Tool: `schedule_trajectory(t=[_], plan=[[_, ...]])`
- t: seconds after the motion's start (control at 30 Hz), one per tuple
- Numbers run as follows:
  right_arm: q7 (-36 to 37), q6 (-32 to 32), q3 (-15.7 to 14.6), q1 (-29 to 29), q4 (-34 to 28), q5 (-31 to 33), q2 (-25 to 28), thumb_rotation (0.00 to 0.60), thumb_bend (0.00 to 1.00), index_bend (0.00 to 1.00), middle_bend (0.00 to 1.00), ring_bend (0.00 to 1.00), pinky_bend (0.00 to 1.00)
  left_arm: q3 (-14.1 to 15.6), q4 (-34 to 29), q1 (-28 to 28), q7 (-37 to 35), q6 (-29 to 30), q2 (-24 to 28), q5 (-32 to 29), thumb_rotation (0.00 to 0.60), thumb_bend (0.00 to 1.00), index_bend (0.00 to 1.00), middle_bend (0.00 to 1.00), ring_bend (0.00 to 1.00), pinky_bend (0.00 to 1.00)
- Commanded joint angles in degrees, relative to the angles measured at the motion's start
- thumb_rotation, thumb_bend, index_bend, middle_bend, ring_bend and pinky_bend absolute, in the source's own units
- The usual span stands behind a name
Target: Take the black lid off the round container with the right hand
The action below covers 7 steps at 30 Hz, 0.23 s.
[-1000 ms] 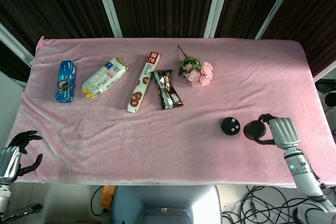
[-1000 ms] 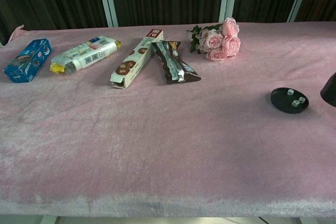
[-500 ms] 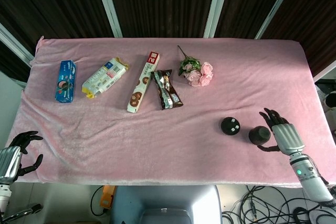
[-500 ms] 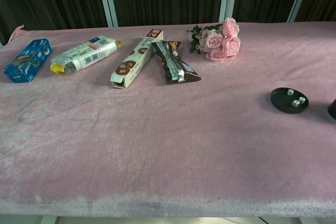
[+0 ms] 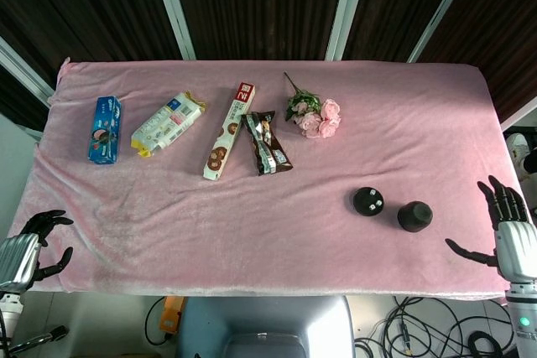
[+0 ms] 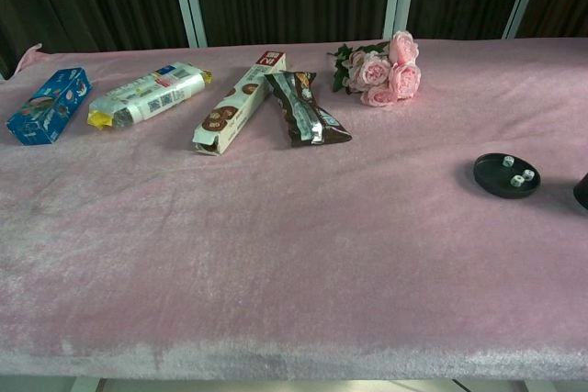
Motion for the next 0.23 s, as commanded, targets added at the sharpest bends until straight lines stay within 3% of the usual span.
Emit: schedule_trajectory(t=[0.03, 0.23], plan=[[-1.0, -0.3, 0.1, -1.4, -2.8, 1.2, 0.4, 0.6, 0.15, 0.04, 0.05, 0.01, 0.16, -0.2, 0.1, 0.0, 0.2, 0.1, -0.2, -0.3, 0.6, 0.37, 0.34, 0.21, 0.16, 0.5], [-3.2, -0.5, 0.3, -2.3, -3.8, 1.1, 0.3, 0.6, 0.15, 0.01, 0.05, 0.01, 0.17, -0.2, 0.2, -0.2, 0.1, -0.2, -0.3, -0.3, 0.6, 0.37, 0.34, 0.21, 0.16, 0.5]])
